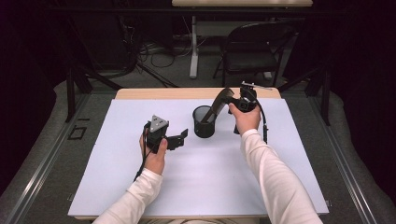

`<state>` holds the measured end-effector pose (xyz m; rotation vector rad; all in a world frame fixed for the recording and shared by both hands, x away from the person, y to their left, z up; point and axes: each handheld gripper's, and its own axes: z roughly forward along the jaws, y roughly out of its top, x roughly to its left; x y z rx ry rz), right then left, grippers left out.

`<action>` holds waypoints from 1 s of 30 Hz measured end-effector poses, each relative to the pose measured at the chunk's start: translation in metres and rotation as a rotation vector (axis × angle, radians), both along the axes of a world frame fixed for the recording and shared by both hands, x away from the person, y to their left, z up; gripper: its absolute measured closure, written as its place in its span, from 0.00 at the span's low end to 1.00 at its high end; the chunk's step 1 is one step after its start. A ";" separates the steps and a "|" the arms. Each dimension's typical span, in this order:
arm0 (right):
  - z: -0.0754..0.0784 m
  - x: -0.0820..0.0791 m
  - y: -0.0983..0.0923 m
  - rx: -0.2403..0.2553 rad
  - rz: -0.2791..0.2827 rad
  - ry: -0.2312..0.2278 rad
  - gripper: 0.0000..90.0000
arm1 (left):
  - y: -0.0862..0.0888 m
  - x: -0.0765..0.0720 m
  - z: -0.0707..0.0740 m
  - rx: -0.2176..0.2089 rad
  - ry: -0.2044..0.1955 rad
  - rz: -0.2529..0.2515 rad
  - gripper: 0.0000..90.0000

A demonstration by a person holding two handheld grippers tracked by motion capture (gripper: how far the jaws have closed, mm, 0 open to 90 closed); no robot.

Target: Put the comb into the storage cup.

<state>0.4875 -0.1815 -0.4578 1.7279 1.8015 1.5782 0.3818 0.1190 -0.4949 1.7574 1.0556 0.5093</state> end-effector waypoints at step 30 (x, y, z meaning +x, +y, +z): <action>0.012 -0.016 -0.008 -0.184 0.087 -0.082 0.39 | 0.004 0.001 0.001 -0.014 0.004 0.014 0.18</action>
